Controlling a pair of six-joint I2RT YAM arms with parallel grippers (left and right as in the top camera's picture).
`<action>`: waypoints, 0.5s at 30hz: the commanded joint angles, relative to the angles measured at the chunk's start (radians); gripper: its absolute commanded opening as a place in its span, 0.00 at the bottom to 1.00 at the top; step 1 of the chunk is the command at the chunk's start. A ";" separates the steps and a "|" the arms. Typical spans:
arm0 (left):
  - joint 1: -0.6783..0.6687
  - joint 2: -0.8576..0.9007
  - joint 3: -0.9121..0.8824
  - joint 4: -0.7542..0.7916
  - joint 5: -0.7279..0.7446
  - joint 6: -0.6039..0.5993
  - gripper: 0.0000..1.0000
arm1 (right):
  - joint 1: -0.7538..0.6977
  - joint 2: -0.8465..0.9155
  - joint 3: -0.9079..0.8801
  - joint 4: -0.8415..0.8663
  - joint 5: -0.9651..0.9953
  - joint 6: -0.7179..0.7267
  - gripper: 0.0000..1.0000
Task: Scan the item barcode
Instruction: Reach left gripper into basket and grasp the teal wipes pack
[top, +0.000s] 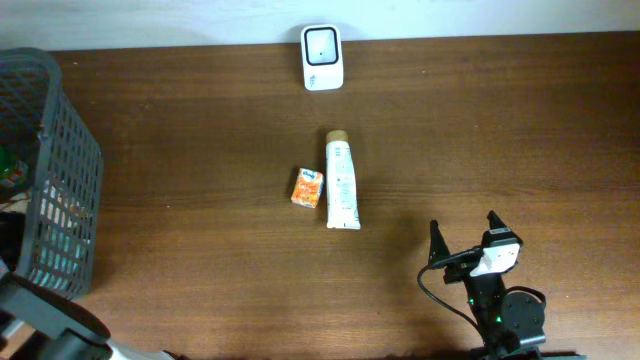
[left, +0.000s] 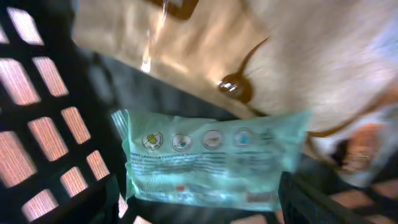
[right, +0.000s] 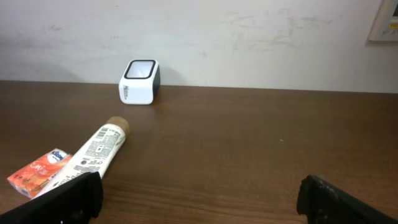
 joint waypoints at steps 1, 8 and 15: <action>0.003 0.073 -0.052 0.018 -0.022 0.040 0.81 | -0.001 -0.005 -0.007 -0.005 0.001 -0.008 0.98; 0.003 0.154 -0.052 0.039 -0.021 0.067 0.86 | -0.001 -0.005 -0.007 -0.005 0.001 -0.008 0.98; 0.003 0.161 -0.019 0.050 0.070 0.067 0.86 | -0.001 -0.005 -0.007 -0.005 0.001 -0.008 0.98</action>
